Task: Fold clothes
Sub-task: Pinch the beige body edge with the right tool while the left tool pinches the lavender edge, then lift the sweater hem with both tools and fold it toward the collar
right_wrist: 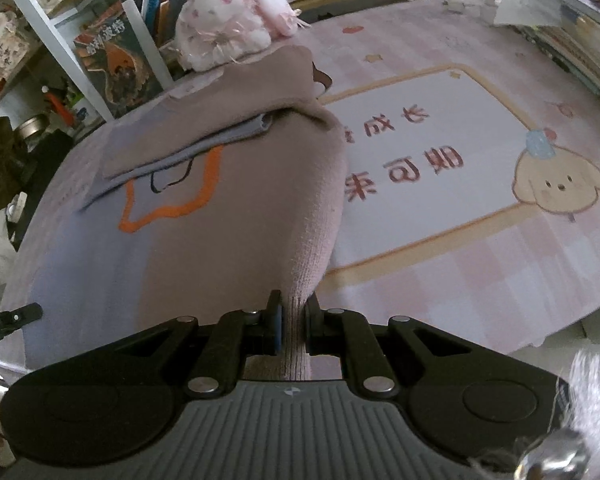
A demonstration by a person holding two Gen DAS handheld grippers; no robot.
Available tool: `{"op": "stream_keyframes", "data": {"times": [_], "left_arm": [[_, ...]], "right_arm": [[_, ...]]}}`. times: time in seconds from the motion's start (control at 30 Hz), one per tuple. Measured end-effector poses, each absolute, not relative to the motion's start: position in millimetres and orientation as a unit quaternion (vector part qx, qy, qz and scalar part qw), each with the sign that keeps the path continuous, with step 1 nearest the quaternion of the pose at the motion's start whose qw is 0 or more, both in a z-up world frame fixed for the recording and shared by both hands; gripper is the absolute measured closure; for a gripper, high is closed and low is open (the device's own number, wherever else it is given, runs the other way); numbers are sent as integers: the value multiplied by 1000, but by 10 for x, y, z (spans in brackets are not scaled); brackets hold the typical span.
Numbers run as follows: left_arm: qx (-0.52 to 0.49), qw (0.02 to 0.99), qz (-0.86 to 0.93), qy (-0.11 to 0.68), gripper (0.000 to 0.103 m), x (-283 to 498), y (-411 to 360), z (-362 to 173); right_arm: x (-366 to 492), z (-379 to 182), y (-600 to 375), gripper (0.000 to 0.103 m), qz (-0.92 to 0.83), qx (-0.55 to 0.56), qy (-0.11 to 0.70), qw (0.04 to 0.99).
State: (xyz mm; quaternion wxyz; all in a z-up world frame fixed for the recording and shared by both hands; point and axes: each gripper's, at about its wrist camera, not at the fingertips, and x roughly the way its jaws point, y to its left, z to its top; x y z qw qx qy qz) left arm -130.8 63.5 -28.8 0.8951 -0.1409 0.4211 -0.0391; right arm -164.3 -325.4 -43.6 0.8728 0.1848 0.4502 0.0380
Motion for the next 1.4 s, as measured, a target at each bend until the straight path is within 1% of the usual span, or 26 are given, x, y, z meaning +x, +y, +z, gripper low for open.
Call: {"op": "stream_keyframes", "data": {"times": [0.1,0.13,0.17,0.2,0.23,0.27,0.3,0.4,0.5,0.6,0.67,0.7,0.73,0.77,0.9,1.0,1.23,1.4], "left_arm": [[-140,893,-36,427,96,-1339,615,-296],[-141,892,-34,429,92,-1344,616,-300],[-144,890,-32,431,90,-1346,621,-305],[-152,887,-32,434,81,-1340,633,-314],[-163,882,-32,440,67,-1329,646,-330],[-174,877,-34,446,61,-1323,655,-349],[-185,873,-35,449,58,-1323,662,-366],[-195,872,-33,448,57,-1344,632,-400],[-187,874,-26,448,58,-1357,585,-436],[-199,874,-17,443,62,-1366,591,-445],[-213,872,-12,441,73,-1375,609,-464],[-217,870,-9,443,84,-1376,614,-478],[-216,870,-5,444,94,-1381,614,-487],[-207,871,-1,446,97,-1388,604,-490],[-179,869,-3,461,99,-1377,539,-459],[-188,867,-4,462,99,-1432,533,-451],[-265,850,-13,454,99,-1605,636,-449],[-357,830,-30,427,99,-1671,757,-432]], "right_arm": [[-1670,-464,-3287,92,40,187,454,870],[-1674,-475,-3299,92,41,188,457,869],[-1678,-482,-3314,87,42,192,457,867],[-1682,-487,-3330,87,43,196,457,866],[-1686,-493,-3346,86,44,201,457,865],[-1690,-498,-3361,86,45,205,457,864],[-1694,-500,-3366,84,48,206,458,864],[-1704,-499,-3375,82,56,207,459,862],[-1703,-495,-3369,82,67,209,464,858],[-1706,-496,-3364,82,73,210,464,857],[-1698,-500,-3377,85,74,213,465,856],[-1697,-505,-3391,90,70,214,465,856],[-1697,-511,-3408,91,69,218,465,855],[-1698,-517,-3426,92,68,223,465,854],[-1708,-528,-3448,94,71,227,466,852],[-1726,-530,-3498,94,67,245,465,848],[-1870,-477,-3709,95,70,305,460,831],[-1960,-350,-3794,95,95,336,439,828]]}}
